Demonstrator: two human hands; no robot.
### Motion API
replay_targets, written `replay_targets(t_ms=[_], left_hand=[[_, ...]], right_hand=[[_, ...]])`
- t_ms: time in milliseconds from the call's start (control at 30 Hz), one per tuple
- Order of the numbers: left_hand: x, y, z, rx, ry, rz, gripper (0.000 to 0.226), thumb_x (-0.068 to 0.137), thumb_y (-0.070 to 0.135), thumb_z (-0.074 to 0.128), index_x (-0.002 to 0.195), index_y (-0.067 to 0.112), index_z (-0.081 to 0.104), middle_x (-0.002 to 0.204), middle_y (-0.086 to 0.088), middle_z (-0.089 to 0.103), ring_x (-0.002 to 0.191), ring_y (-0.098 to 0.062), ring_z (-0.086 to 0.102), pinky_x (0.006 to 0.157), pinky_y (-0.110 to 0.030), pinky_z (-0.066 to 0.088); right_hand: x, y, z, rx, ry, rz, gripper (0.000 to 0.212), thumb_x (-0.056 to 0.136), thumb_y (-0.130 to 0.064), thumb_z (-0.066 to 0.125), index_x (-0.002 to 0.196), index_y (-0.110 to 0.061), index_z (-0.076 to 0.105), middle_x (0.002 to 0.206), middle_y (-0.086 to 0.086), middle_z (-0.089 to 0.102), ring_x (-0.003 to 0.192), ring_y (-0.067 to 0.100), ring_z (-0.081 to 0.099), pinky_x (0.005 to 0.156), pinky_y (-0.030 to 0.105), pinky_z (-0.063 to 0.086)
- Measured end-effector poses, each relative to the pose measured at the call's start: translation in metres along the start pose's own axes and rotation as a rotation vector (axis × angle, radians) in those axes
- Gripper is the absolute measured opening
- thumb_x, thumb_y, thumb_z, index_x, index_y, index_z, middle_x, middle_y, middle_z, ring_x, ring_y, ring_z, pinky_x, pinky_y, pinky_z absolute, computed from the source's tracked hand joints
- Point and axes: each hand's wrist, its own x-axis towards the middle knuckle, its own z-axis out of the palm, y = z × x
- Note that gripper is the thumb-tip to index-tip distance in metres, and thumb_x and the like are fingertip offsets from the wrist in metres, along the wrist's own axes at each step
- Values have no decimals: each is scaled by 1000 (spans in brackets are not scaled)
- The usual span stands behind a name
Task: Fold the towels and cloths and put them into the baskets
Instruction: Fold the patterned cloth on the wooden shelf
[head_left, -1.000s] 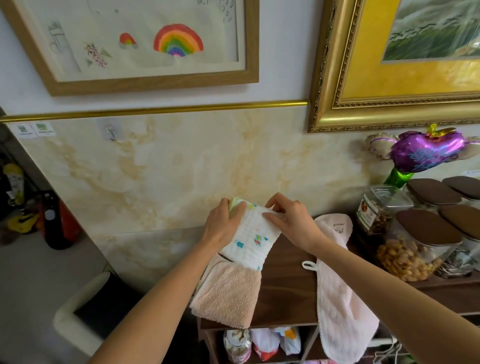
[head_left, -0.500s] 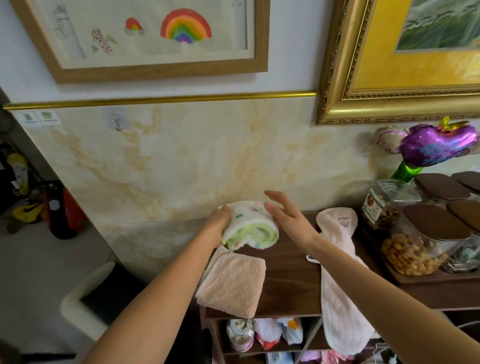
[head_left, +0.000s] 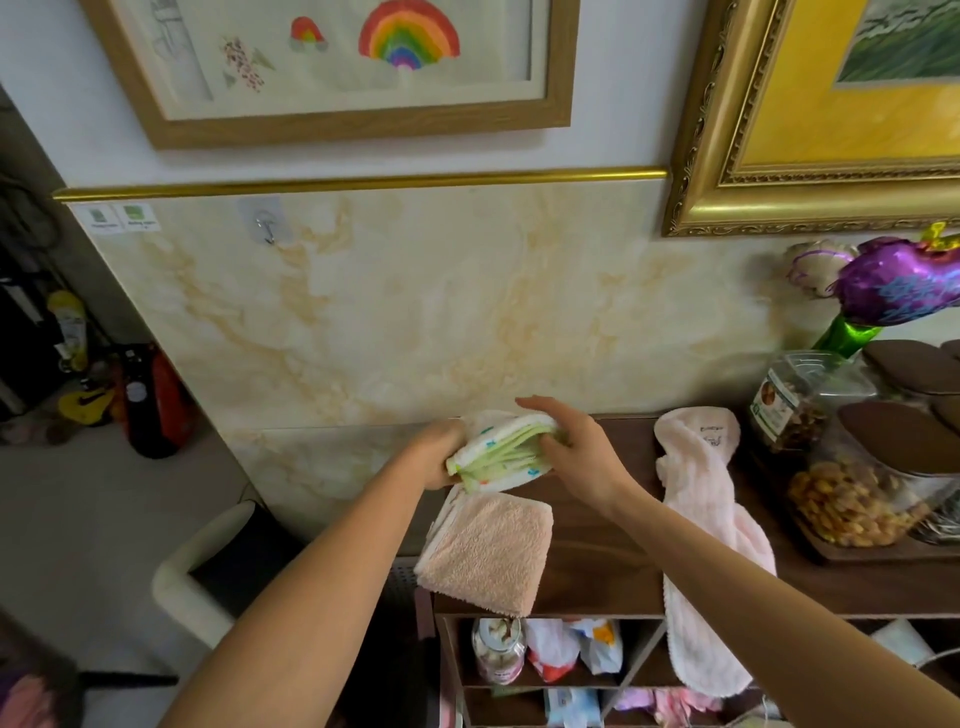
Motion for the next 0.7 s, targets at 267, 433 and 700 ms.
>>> replay_targets(t_ms=[267,433,700], left_hand=[[21,-10,-18,341,343,238,53,104,32,24,121,-10,51,123,-29,56,109,-38,58,88,-38,49],[0,-5,-16,555,385,434,57,104,40,22,128,-10,34,132,-29,49,119,-39,50,90,-37,40],[-1,-37,-4,734,202,430,53,104,43,23,127,-3,37,110,-15,56,92,-25,58,69,-28,40]], right_hand=[[-17,6,5,231,-177,29,47,85,15,45,102,-19,74,146,-5,41,128,7,46,98,18,44],[-18,29,4,908,-241,408,51,94,-32,57,143,-27,42,140,8,50,118,31,59,103,50,43],[-9,23,59,350,239,636,29,92,-27,60,103,0,63,96,16,69,85,28,66,77,42,55]])
